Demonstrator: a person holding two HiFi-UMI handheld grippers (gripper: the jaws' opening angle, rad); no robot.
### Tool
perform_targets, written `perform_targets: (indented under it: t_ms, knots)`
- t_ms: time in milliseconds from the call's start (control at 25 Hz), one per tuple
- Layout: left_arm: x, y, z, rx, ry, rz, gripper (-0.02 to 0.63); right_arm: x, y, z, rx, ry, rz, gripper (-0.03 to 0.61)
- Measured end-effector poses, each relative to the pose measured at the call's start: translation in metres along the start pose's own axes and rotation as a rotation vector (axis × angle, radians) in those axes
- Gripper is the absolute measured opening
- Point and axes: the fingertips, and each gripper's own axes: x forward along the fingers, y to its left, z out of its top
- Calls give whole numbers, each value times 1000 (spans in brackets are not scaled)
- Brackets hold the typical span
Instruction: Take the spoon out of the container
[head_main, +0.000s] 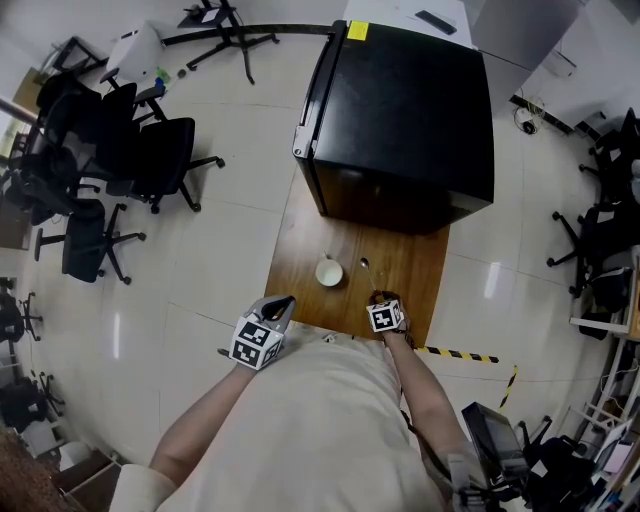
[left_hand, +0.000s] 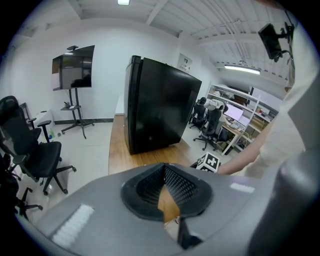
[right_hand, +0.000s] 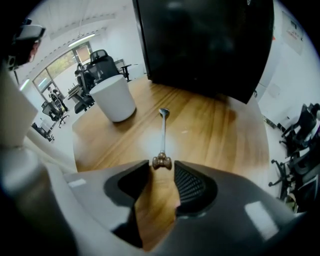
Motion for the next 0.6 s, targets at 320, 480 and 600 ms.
perform_targets:
  t_ms: [320,480,600]
  knots:
    - [-22,33,-2,-16,-43,-55,3,-30,31,26,86,-105,-23,218]
    - [-26,37,6,-22,-80,-96,3,-58,35,38,108,-132,-45,218]
    - [-22,25,3,-37,-105,-169,3,-90,32,46,124,-176,-92,218]
